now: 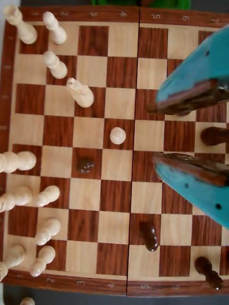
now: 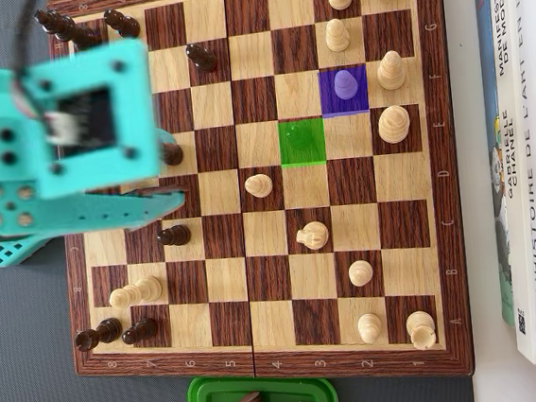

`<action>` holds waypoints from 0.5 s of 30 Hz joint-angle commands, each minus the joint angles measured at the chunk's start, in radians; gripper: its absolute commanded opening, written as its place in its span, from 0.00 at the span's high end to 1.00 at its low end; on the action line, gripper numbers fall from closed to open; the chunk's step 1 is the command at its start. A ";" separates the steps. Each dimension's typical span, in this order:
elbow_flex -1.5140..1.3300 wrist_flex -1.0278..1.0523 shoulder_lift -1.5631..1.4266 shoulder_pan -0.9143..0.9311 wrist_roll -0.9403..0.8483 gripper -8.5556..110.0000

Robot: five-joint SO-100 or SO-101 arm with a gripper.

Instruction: Play chess

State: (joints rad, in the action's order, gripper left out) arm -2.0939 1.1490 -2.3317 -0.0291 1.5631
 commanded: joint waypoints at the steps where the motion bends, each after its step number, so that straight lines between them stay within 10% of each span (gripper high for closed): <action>1: 0.123 0.023 0.110 -0.008 0.028 0.81; 15: 0.393 0.029 0.503 -0.054 0.034 0.81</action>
State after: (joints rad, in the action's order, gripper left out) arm -1.7641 1.1735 -1.8454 -0.0767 1.5861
